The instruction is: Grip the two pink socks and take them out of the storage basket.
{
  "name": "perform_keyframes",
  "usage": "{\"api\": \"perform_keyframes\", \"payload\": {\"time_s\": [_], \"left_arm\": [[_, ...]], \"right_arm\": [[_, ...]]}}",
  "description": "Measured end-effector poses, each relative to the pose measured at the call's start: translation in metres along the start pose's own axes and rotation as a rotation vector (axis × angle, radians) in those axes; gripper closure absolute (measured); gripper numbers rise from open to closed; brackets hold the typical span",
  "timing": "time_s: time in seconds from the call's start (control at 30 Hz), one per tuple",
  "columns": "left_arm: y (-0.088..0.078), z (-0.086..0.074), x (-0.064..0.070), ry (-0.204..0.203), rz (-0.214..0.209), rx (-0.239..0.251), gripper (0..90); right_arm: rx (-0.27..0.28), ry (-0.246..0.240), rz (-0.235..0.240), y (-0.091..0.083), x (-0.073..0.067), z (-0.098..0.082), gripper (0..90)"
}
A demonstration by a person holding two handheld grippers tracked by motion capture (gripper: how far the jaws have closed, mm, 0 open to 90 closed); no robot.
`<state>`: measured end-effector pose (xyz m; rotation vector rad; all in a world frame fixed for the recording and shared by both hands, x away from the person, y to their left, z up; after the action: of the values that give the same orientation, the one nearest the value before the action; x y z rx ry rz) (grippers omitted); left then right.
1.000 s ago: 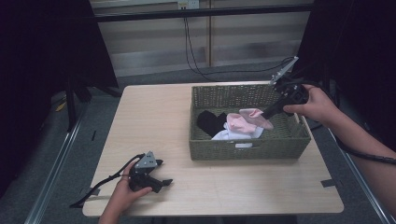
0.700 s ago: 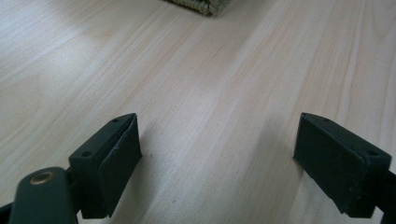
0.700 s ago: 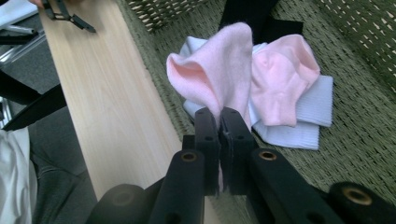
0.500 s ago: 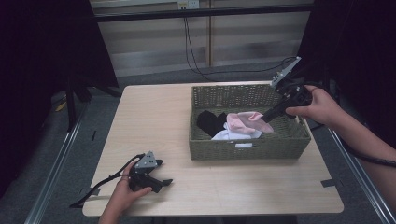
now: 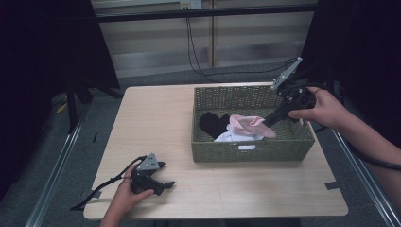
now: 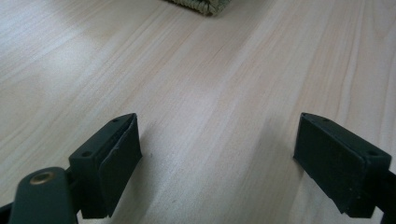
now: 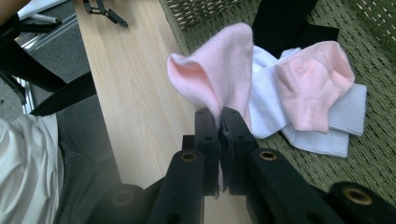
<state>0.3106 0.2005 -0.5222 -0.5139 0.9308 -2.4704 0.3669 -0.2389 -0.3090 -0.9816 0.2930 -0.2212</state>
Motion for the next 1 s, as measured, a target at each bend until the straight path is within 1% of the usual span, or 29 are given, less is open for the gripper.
{"api": "perform_keyframes", "payload": {"time_s": [0.03, 0.17, 0.23, 0.3, 0.33, 0.4, 0.63, 0.8, 0.83, 1.0], "left_arm": [[0.0, 0.0, 0.0, -0.001, -0.001, 0.001, 14.0], [0.0, 0.0, 0.0, 0.0, 0.0, 0.0, 14.0], [0.0, 0.0, 0.0, -0.001, -0.001, 0.001, 14.0], [0.0, 0.0, 0.0, -0.001, -0.001, 0.001, 14.0], [0.0, 0.0, 0.0, -0.001, -0.001, 0.001, 14.0], [0.0, 0.0, 0.0, -0.001, 0.0, 0.001, 14.0], [0.0, 0.0, 0.0, -0.001, -0.001, 0.001, 14.0], [0.0, 0.0, 0.0, -0.001, -0.001, 0.001, 14.0], [0.0, 0.0, 0.0, -0.001, -0.001, 0.001, 14.0], [0.0, 0.0, 0.0, 0.0, 0.0, 0.0, 14.0]], "right_arm": [[0.0, -0.011, 0.001, 0.0, 0.0, 0.0, 86.3], [0.009, -0.02, 0.011, 0.003, -0.004, 0.001, 86.2], [0.001, -0.027, 0.017, 0.004, -0.006, 0.002, 86.2], [0.005, -0.034, 0.019, 0.004, -0.009, 0.002, 86.2], [0.006, -0.041, 0.023, 0.005, -0.012, 0.003, 86.2], [0.007, -0.04, 0.03, 0.005, -0.014, 0.003, 86.2], [0.0, -0.076, 0.048, 0.008, -0.027, 0.006, 86.1], [-0.006, -0.092, 0.068, 0.016, -0.036, 0.007, 86.0], [-0.012, -0.096, 0.077, 0.02, -0.04, 0.007, 86.0], [-0.019, -0.106, 0.088, 0.029, -0.045, 0.006, 85.9]]}}
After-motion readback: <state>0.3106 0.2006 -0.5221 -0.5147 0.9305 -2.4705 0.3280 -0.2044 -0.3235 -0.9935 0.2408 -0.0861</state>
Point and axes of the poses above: each handheld gripper's, and its own axes: y roughly forward along the jaws, z roughly out of its top, x roughly to its right, the point moved 2 cm from there along y, roughly forward along the jaws, and after that the axes turned 12 degrees about -y, right-handed, at the moved point
